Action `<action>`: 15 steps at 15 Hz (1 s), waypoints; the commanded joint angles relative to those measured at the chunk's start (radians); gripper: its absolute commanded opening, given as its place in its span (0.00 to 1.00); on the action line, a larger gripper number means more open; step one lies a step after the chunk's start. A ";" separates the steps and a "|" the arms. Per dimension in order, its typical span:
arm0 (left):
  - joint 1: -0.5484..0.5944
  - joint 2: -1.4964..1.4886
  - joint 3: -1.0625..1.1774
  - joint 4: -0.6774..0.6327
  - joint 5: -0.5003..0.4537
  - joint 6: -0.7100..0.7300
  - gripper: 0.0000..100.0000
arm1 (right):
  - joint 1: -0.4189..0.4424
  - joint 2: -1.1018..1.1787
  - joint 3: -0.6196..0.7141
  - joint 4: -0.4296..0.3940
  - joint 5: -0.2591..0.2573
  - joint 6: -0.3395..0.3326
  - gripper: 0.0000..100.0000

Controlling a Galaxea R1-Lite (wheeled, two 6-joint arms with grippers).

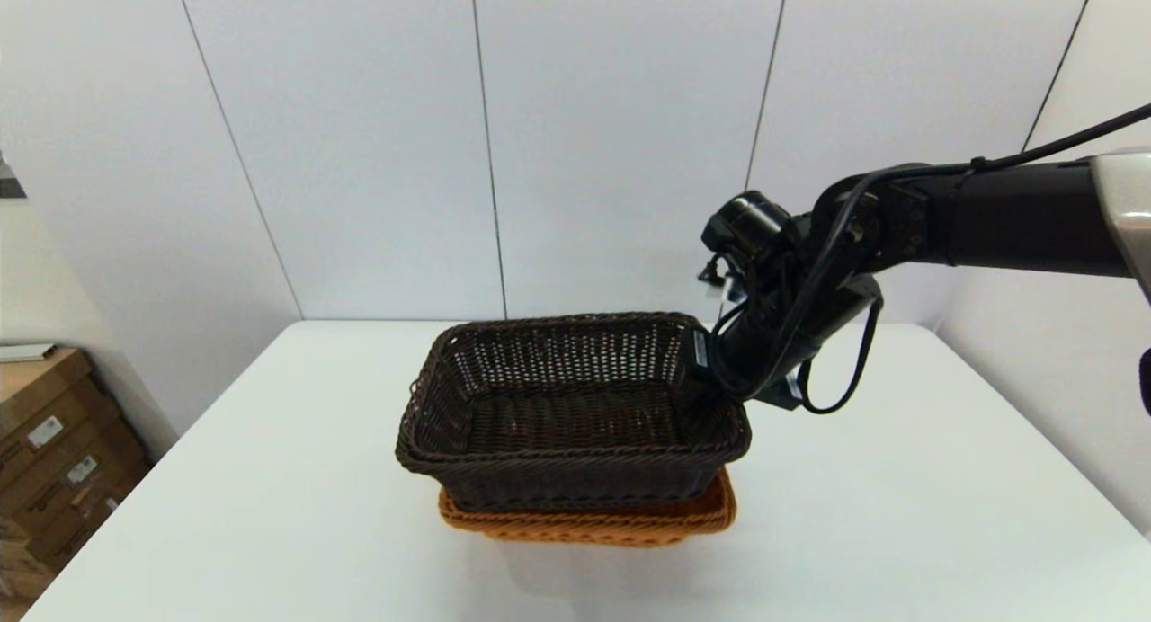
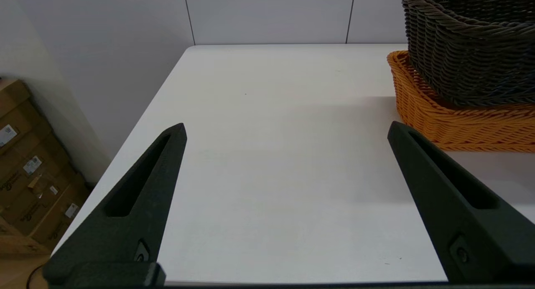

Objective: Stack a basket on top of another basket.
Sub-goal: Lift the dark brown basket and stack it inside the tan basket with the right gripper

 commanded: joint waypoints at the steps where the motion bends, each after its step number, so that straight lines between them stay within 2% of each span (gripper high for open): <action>1: 0.000 0.000 0.000 0.001 0.001 0.000 1.00 | -0.012 0.023 0.001 0.005 0.004 0.002 0.00; 3: 0.000 0.000 0.000 -0.001 0.001 0.000 1.00 | -0.026 0.026 0.001 0.004 0.009 -0.003 0.00; 5: 0.000 0.000 0.000 0.001 0.001 0.000 1.00 | -0.043 0.028 0.001 0.002 0.042 -0.006 0.00; 15: 0.000 0.000 0.000 0.001 -0.001 0.000 1.00 | -0.047 0.037 0.009 -0.004 0.041 -0.008 0.00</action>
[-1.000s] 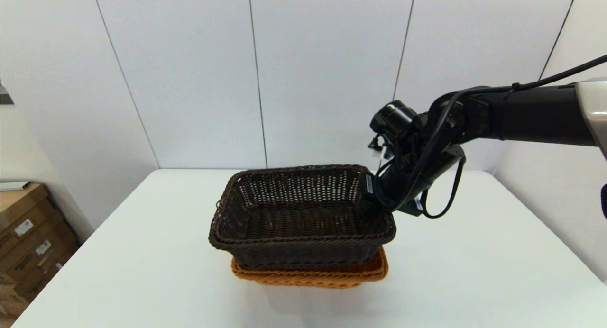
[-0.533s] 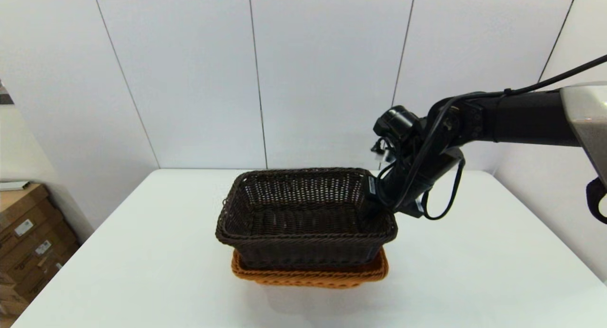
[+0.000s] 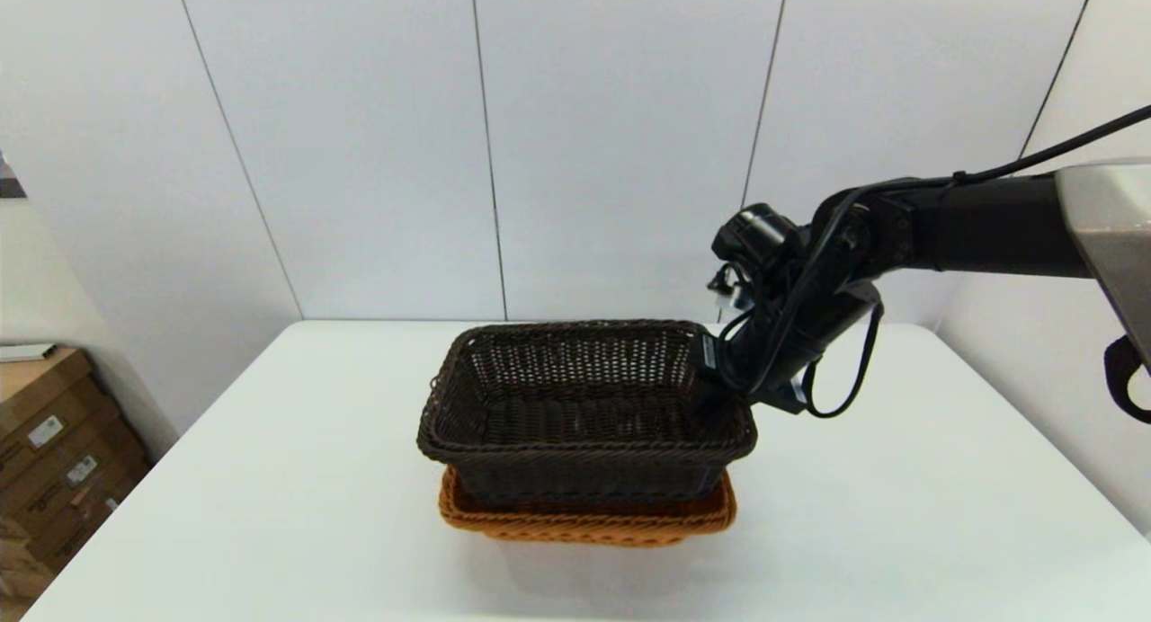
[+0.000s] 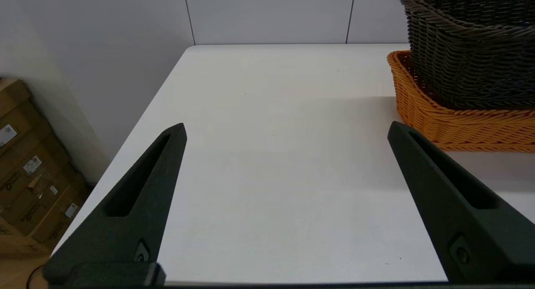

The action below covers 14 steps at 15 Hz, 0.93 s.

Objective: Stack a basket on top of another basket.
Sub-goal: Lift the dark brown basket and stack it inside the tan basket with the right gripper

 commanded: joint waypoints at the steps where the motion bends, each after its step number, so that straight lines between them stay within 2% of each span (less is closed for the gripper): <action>1: 0.000 0.000 0.000 0.001 0.000 0.000 1.00 | 0.002 0.002 0.005 0.001 0.001 0.003 0.00; 3: 0.000 0.000 0.000 0.001 0.000 0.000 1.00 | 0.002 0.010 0.005 -0.004 0.000 0.002 0.00; 7: 0.000 0.000 0.000 -0.001 0.002 0.000 1.00 | 0.002 0.010 0.056 -0.090 -0.002 0.003 0.00; 14: 0.000 0.000 0.000 0.001 0.002 0.000 1.00 | 0.000 0.022 0.068 -0.091 -0.002 0.003 0.00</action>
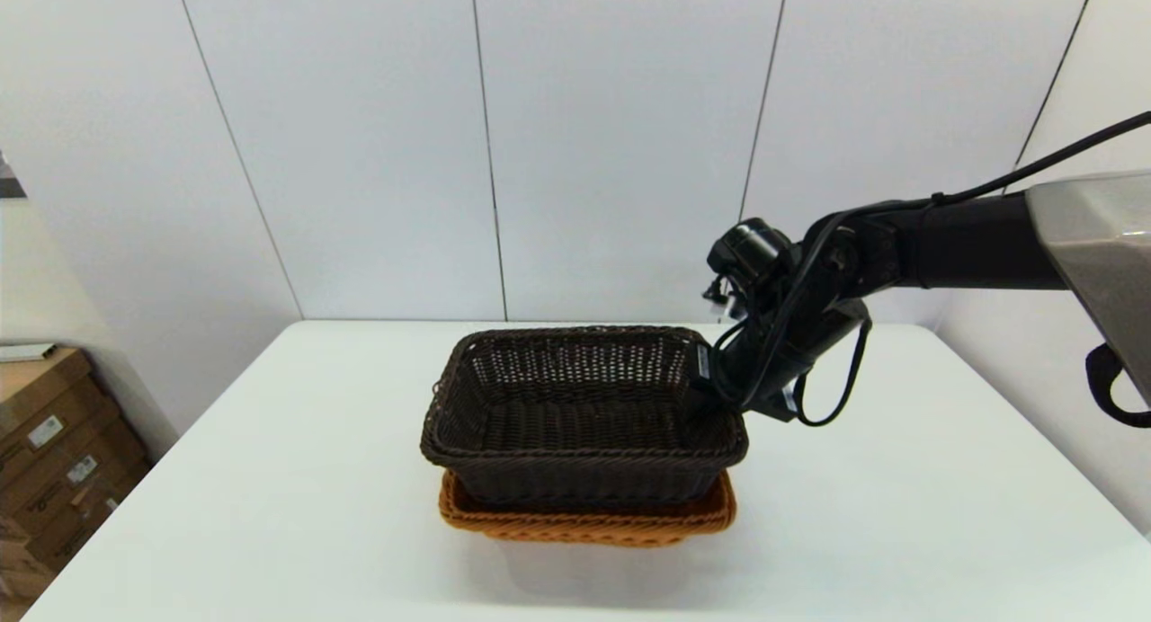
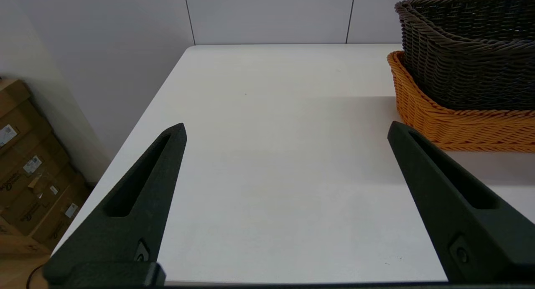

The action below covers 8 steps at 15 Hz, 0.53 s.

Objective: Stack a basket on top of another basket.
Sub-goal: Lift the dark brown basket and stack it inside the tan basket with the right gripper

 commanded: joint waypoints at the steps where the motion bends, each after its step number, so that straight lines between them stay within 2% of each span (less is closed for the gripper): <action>1: 0.000 0.000 0.000 0.001 0.000 -0.001 1.00 | 0.000 0.011 0.004 0.003 0.003 0.004 0.00; 8: 0.000 0.000 0.000 0.001 0.001 -0.001 1.00 | 0.000 0.017 0.013 0.000 0.004 0.004 0.00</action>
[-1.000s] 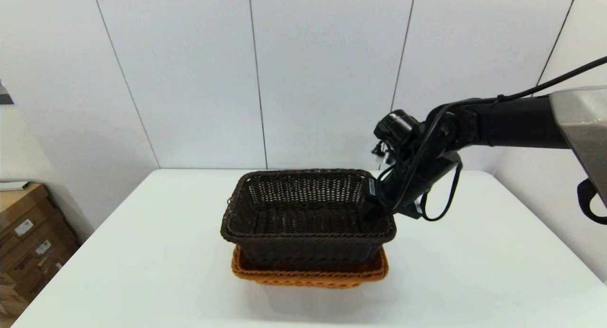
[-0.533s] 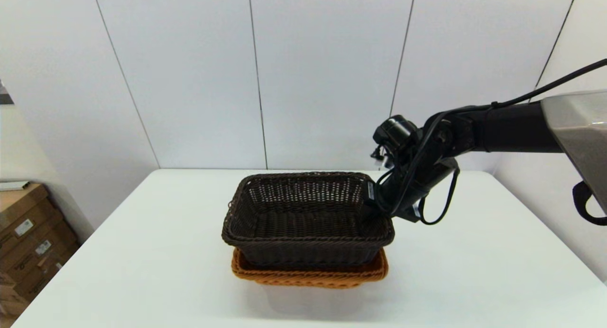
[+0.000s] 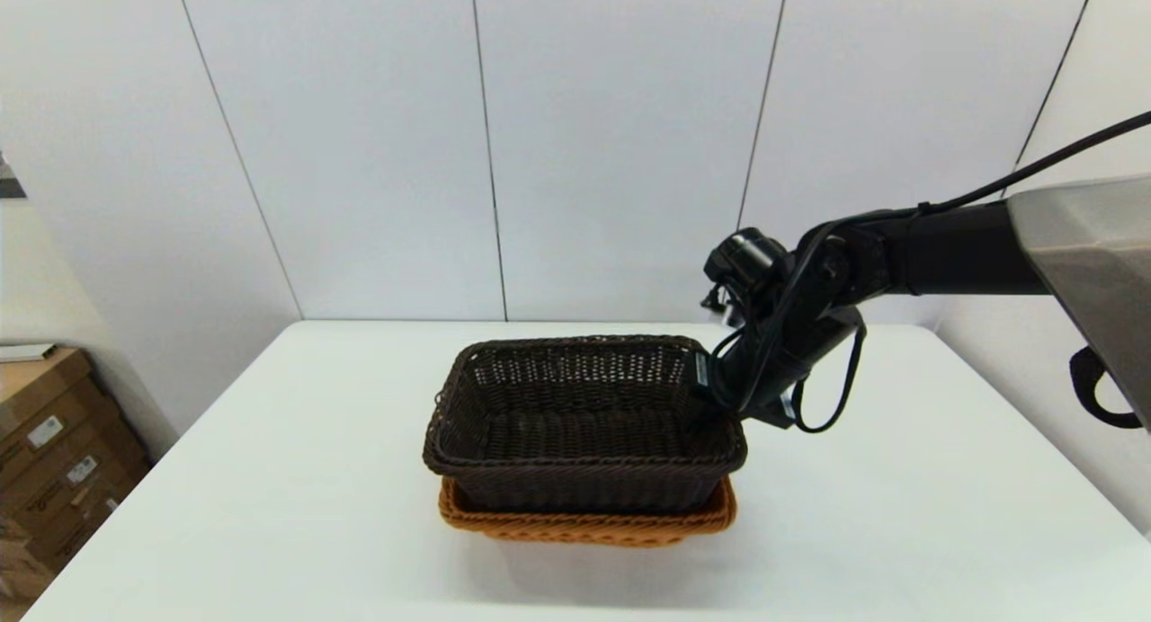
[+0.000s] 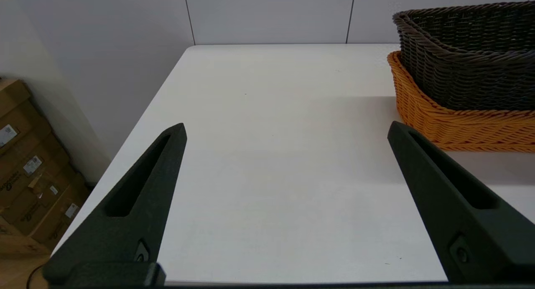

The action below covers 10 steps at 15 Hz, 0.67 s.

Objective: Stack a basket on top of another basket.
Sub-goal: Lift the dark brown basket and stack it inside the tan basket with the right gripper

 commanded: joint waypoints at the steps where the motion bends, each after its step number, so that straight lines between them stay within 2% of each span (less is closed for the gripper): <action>1: 0.000 0.000 0.000 -0.001 0.000 0.000 1.00 | 0.001 0.002 0.001 0.005 0.002 0.004 0.00; 6: 0.000 0.000 0.000 0.001 0.000 0.000 1.00 | 0.001 0.000 0.001 0.006 0.002 0.004 0.00; 7: 0.000 0.000 0.000 -0.001 0.001 0.000 1.00 | 0.001 0.000 0.001 0.006 0.002 0.004 1.00; 10: 0.000 0.000 0.000 0.001 0.001 0.000 1.00 | 0.001 -0.001 0.001 0.006 0.002 0.004 1.00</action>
